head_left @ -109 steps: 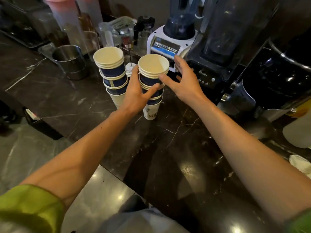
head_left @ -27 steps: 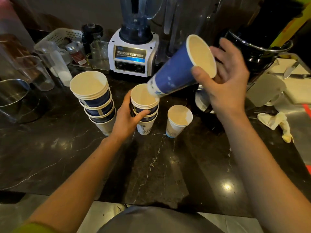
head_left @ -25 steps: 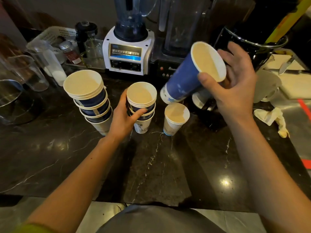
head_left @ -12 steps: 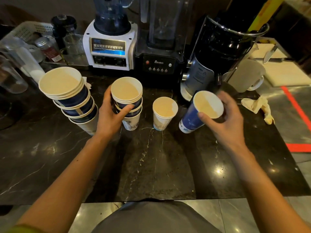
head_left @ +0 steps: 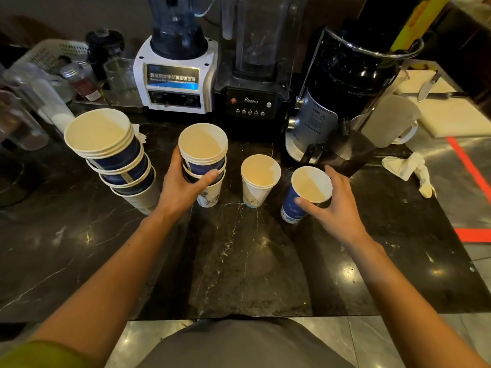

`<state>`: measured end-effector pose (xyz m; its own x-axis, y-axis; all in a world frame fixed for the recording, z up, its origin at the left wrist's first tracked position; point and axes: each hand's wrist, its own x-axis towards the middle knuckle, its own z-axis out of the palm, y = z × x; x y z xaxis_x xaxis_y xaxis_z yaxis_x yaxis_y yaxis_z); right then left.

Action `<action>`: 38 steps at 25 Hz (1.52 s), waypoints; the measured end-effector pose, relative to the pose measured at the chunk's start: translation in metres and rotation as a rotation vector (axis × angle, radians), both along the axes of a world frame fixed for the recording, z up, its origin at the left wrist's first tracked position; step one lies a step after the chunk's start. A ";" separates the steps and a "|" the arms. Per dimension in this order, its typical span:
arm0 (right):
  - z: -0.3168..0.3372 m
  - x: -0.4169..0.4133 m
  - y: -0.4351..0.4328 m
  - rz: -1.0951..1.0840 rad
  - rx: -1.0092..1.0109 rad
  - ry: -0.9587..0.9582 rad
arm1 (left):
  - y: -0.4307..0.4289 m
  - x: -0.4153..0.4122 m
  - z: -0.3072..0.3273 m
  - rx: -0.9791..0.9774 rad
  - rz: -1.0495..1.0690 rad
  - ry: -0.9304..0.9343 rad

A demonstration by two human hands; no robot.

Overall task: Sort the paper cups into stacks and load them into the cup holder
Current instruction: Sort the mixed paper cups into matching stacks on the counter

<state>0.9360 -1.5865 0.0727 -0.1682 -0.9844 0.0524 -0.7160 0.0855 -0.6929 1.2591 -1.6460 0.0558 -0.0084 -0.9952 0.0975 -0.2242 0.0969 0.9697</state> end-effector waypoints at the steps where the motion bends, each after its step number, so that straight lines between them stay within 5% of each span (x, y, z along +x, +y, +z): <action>1: 0.005 0.001 -0.001 0.013 0.004 0.022 | 0.000 0.000 0.000 0.016 -0.003 0.000; 6: 0.044 0.041 -0.013 0.162 -0.165 0.018 | 0.010 0.002 -0.001 0.040 -0.029 0.006; 12: 0.060 0.128 -0.050 0.578 -0.059 0.024 | 0.019 -0.001 0.003 -0.004 -0.115 -0.081; 20: 0.060 0.146 -0.061 0.497 -0.110 -0.087 | 0.023 0.003 0.000 0.020 -0.109 -0.058; 30: 0.128 0.088 -0.058 0.155 -0.551 -0.389 | 0.025 -0.001 -0.001 0.048 -0.075 -0.078; 38: 0.067 0.062 -0.057 0.154 -0.116 -0.002 | 0.025 -0.001 -0.005 0.023 -0.076 -0.077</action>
<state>0.9977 -1.6438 0.1393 -0.0162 -0.9859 0.1665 -0.7127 -0.1054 -0.6935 1.2582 -1.6211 0.0511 -0.0901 -0.9934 0.0709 -0.2913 0.0944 0.9520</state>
